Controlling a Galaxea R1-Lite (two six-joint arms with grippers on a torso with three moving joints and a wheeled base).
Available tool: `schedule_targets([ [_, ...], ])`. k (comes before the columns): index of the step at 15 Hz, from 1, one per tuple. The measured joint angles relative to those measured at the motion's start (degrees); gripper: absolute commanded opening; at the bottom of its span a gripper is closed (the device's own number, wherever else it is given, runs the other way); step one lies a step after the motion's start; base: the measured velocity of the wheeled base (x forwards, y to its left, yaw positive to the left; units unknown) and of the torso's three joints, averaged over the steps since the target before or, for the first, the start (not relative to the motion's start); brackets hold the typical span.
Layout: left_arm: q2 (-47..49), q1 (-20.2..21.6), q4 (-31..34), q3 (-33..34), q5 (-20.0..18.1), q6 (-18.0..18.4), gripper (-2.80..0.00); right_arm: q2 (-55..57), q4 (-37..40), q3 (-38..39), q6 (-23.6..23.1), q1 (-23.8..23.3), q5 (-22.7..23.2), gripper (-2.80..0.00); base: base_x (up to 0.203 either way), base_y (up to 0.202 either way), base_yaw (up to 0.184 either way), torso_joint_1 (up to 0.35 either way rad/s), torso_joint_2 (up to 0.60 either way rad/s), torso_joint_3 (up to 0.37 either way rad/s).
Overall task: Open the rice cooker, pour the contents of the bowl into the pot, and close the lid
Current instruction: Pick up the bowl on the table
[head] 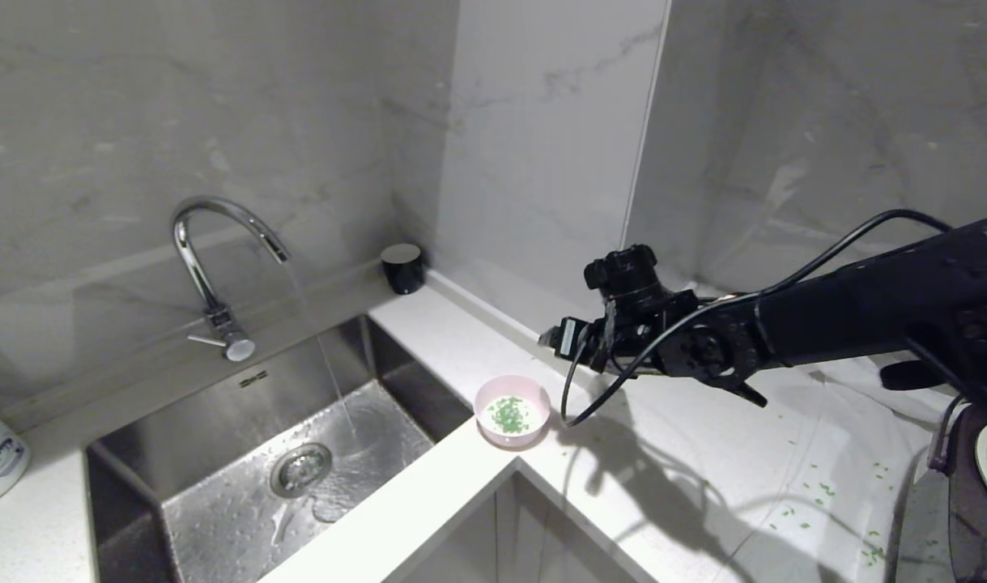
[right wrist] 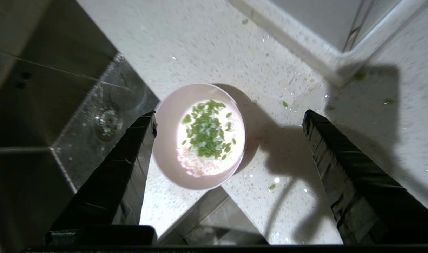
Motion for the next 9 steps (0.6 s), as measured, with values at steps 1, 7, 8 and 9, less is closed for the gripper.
schedule_targets([
  [1, 0.0, 0.0, 0.0, 0.0, -0.12, 0.0, -2.8, -3.7, -0.04, 2.21, -0.77, -0.07, -0.27, 0.0, 0.0, 0.0, 0.0, 0.0, 0.0, 0.0],
  [7, 0.0, -0.02, -0.06, 0.0, 0.01, -0.43, -2.8, -29.67, 0.04, 17.15, -9.74, -0.93, -4.52, 0.0, 0.0, 0.0, 0.0, 0.0, 0.0, 0.0],
  [8, 0.0, 0.0, -0.06, 0.0, 0.02, -0.51, -2.8, -34.05, 0.44, 18.91, -11.97, -1.63, -5.55, 0.0, 0.0, 0.0, 0.0, 0.0, 0.0, 0.0],
  [9, 0.0, 0.0, -0.09, 0.0, 0.05, -0.71, -2.8, -38.06, 1.23, 20.3, -14.28, -2.67, -6.57, 0.0, 0.0, 0.0, 0.0, 0.0, 0.0, 0.0],
])
